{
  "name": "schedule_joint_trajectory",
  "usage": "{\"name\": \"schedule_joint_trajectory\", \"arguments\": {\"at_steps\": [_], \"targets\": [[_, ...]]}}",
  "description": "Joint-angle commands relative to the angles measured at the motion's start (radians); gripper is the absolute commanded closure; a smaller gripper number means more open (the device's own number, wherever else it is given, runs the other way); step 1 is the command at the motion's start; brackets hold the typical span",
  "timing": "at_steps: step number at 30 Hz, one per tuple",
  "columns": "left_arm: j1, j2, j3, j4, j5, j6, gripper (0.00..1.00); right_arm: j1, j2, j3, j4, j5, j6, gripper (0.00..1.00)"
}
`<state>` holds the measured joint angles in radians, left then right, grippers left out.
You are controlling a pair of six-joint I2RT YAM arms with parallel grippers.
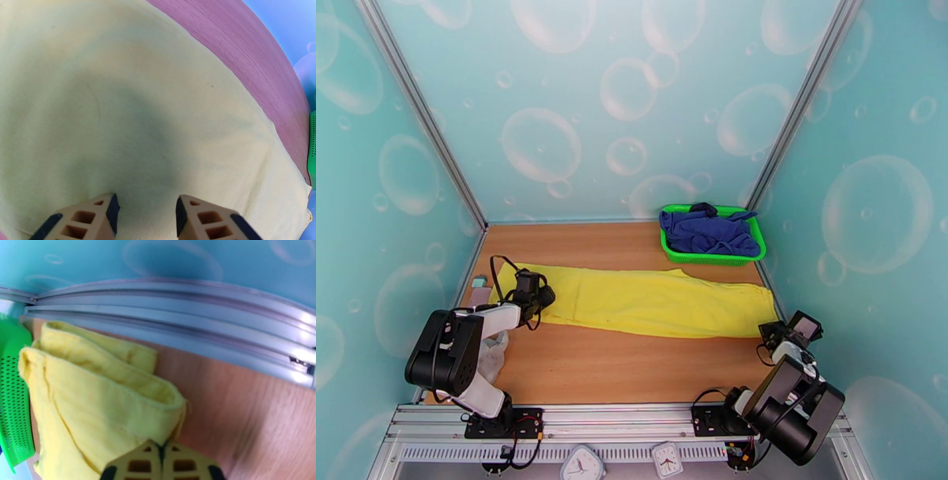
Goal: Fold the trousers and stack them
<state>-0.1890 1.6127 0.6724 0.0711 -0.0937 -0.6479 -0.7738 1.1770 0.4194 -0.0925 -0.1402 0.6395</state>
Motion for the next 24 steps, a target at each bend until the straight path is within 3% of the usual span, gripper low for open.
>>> {"name": "schedule_joint_trajectory", "arguments": {"at_steps": [1,9,15,20,24], "targets": [[0.015,-0.003,-0.028,-0.032,-0.012,0.011,0.55,0.021,-0.041,0.076,0.024,0.046,-0.014,1.0],[0.02,0.004,-0.042,-0.022,-0.01,0.013,0.55,0.007,-0.023,0.155,0.067,0.011,-0.042,1.0],[0.029,0.01,-0.052,-0.009,-0.003,0.014,0.55,-0.02,0.002,0.127,0.215,-0.171,-0.104,1.0],[0.033,0.007,-0.057,-0.003,0.008,0.017,0.55,-0.022,0.087,0.157,0.033,0.055,-0.083,1.0],[0.031,-0.012,-0.049,-0.009,0.028,0.022,0.55,-0.025,0.138,0.166,-0.032,0.034,-0.097,1.0]]}}
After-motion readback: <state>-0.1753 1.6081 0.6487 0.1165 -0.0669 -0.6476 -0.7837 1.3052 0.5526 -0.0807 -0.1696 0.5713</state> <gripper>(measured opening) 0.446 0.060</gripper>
